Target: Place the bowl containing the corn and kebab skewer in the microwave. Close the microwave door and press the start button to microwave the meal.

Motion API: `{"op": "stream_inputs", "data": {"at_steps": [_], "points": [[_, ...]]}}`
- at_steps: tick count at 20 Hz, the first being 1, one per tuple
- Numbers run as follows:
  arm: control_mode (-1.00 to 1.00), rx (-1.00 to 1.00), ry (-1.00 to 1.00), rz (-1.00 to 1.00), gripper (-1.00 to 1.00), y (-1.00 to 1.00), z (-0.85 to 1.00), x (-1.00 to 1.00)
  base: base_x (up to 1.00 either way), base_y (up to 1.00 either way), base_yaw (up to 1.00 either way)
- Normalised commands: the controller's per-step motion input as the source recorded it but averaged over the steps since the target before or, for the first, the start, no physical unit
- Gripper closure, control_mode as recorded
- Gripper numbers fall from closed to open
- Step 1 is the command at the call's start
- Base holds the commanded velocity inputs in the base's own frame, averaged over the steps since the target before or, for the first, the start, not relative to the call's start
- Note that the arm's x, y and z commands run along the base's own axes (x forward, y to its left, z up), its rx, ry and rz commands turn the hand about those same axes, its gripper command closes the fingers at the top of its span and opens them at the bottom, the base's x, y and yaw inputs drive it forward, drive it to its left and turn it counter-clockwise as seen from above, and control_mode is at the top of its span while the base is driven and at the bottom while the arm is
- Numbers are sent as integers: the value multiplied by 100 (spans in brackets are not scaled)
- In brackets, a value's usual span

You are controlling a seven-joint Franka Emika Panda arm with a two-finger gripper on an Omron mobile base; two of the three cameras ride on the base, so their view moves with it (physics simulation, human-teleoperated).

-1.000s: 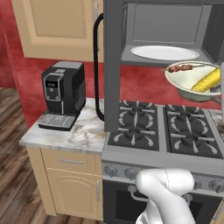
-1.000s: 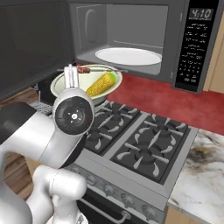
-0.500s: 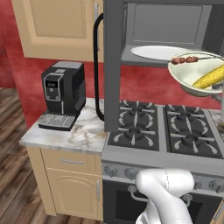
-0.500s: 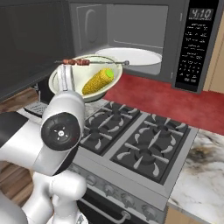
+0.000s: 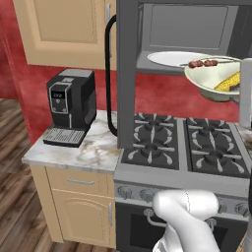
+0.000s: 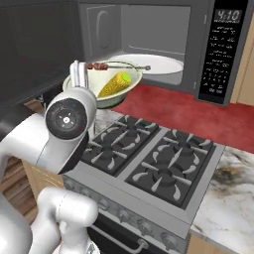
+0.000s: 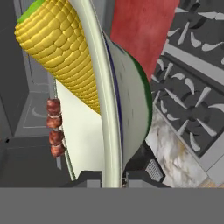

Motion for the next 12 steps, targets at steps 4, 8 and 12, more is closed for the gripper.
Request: {"op": "stream_inputs", "data": {"at_steps": [4, 8, 12], "points": [[-100, 0, -2, 0, 100, 0, 9, 31, 0, 0, 0], [-100, 0, -8, 0, 100, 0, 17, 27, 0, 0, 0], [-100, 0, -9, 0, 100, 0, 31, 40, 0, 0, 0]]}}
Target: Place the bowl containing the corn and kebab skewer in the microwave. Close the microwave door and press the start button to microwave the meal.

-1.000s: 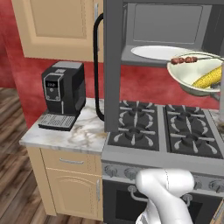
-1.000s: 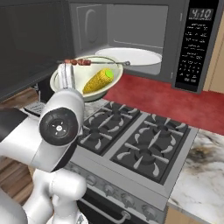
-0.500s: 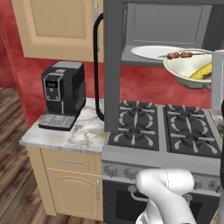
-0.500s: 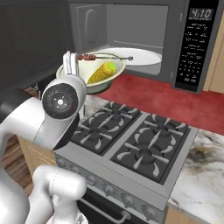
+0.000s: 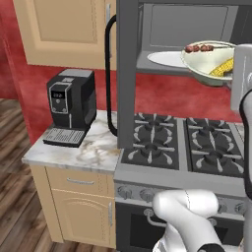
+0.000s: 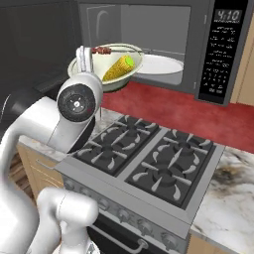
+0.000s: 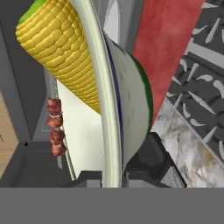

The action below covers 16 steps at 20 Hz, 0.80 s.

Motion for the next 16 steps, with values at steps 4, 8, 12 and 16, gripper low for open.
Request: {"op": "stream_inputs", "data": {"at_steps": [4, 8, 12, 16], "points": [[-100, 0, -1, 0, 100, 0, 30, 41, 0, 0, 0], [-100, 0, 0, 0, 100, 0, 26, 37, 0, 0, 0], [-100, 0, 0, 0, 100, -1, 7, 43, 0, 0, 0], [-100, 0, 1, -1, 100, -8, -1, 53, 0, 0, 0]]}}
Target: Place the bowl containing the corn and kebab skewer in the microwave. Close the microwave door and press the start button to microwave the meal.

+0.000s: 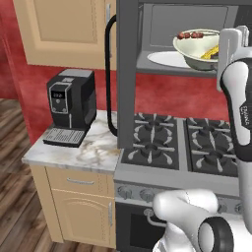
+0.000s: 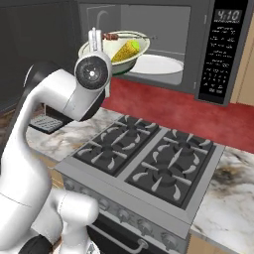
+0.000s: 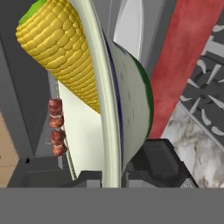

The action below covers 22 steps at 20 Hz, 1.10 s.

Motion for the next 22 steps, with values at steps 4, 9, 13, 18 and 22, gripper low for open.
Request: {"op": "stream_inputs", "data": {"at_steps": [4, 9, 13, 18, 22], "points": [[-100, 0, 2, -2, 100, -17, -3, 61, 0, 0, 0], [-100, 0, 5, -3, 100, -19, -3, 68, 0, 0, 0], [-100, 0, 5, -2, 100, -15, -11, 68, 0, 0, 0], [-100, 0, 1, -2, 100, -20, -18, 66, 0, 0, 0], [-100, 0, 0, 0, 100, -25, -18, 64, 0, 0, 0]]}}
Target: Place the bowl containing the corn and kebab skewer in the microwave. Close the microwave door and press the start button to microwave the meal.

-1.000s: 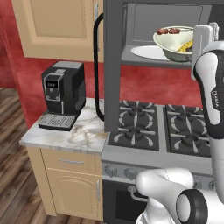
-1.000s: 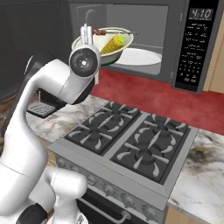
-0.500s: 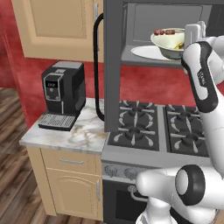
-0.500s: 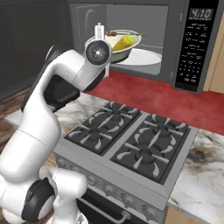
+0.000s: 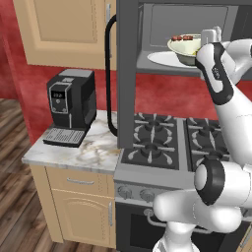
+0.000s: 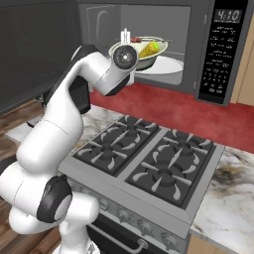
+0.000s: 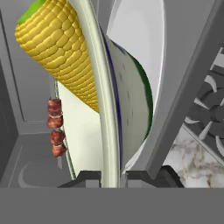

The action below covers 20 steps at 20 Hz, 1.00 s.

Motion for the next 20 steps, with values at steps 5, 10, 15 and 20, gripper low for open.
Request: {"op": "stream_inputs", "data": {"at_steps": [5, 10, 15, 20], "points": [[-100, 0, 0, 0, 100, -27, -16, 64, 0, 0, 0], [-100, 0, 0, 0, 100, -8, -4, 57, 0, 0, 0], [-100, 0, 4, 0, 100, 0, 0, 45, 0, 0, 0], [-100, 0, 3, 0, -100, 0, 0, 39, 0, 0, 0]]}}
